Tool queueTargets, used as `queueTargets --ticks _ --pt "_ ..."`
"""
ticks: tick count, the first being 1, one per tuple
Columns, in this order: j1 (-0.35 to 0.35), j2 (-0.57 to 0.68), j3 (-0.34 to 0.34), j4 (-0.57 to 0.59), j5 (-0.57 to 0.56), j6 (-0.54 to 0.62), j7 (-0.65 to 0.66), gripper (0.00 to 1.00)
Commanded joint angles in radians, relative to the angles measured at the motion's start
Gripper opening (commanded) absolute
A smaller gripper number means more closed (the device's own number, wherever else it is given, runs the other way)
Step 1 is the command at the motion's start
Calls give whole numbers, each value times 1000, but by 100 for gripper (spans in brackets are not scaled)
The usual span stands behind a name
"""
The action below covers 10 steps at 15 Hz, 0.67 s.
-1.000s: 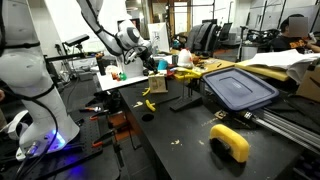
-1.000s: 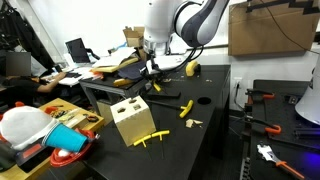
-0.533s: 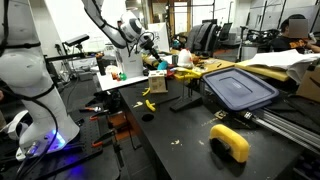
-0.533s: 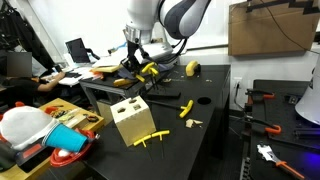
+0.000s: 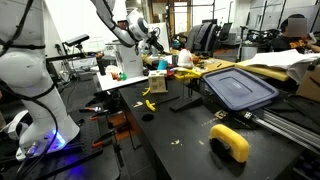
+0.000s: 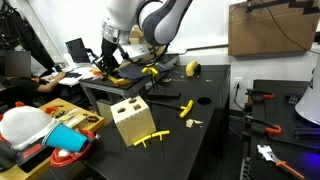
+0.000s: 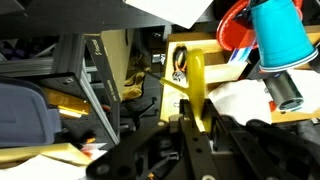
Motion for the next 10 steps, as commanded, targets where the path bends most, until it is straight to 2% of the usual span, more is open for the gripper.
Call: queueTargets --ticks 1,6,10 --pt "-51 124 71 92 77 74 -113 4" --pt "-122 163 216 88 178 28 -201 4" --pt "-133 127 272 65 211 6 -172 4"
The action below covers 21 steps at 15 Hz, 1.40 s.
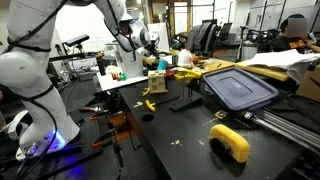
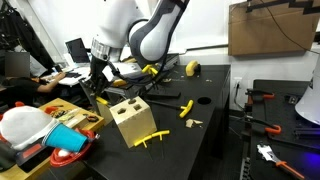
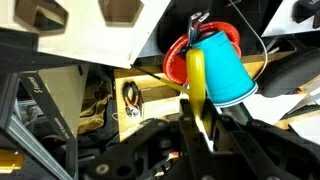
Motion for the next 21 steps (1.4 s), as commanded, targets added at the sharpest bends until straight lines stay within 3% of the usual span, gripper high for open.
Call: queueTargets --ticks 1,7,14,15,20,21 --pt "-8 -58 36 -20 39 -58 17 4" --pt "-6 -101 60 -29 86 -177 45 4" --pt "-34 -109 96 -94 201 -157 53 4" --pt "76 -143 -17 -120 352 -139 -37 4" --pt "194 -222 -125 -184 545 -157 -66 4" --pt "170 -225 -101 -193 489 -159 -4 4"
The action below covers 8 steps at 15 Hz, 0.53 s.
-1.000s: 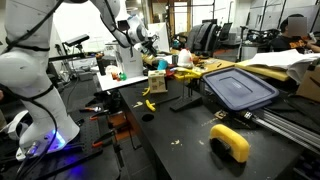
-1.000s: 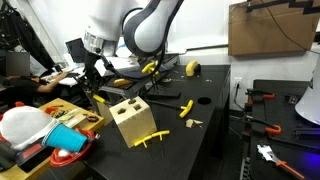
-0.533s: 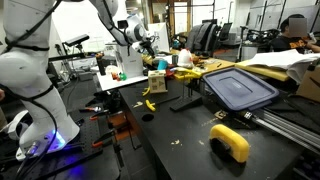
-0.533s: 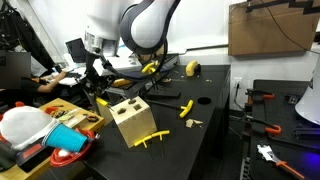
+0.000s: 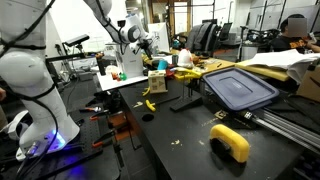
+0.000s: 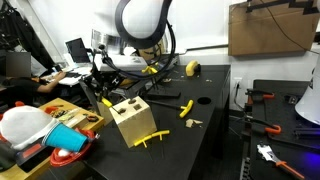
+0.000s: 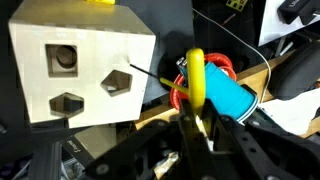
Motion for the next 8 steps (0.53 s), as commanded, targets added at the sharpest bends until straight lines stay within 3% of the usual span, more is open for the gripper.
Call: queueTargets --ticks 1,6,8 --pt "32 -87 -32 -80 -9 -25 62 4" --pt "116 -203 -134 -117 -183 -124 274 4" --pt "109 -204 -145 -101 -228 -152 297 4"
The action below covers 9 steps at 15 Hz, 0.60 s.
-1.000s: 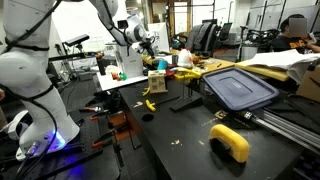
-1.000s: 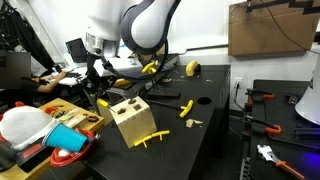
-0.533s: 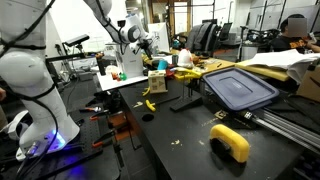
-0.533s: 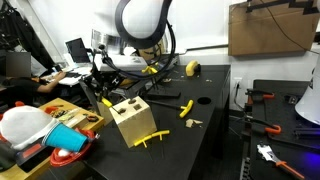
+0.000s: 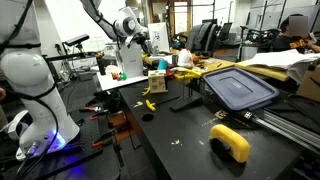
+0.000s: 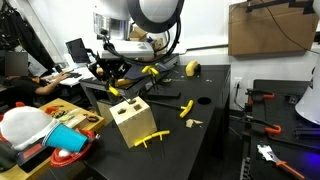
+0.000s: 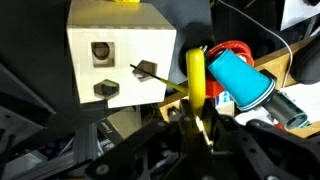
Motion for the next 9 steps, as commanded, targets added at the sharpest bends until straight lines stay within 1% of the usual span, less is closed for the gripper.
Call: queueTargets --ticks 1,3,5,9 --pt "7 -57 -37 -17 -71 -61 62 4" --pt "-1 -46 -42 -15 -70 -53 51 4" --pt "-4 -35 -50 -20 -46 -29 30 4" --pt "-23 16 -48 -25 -1 42 -9 4"
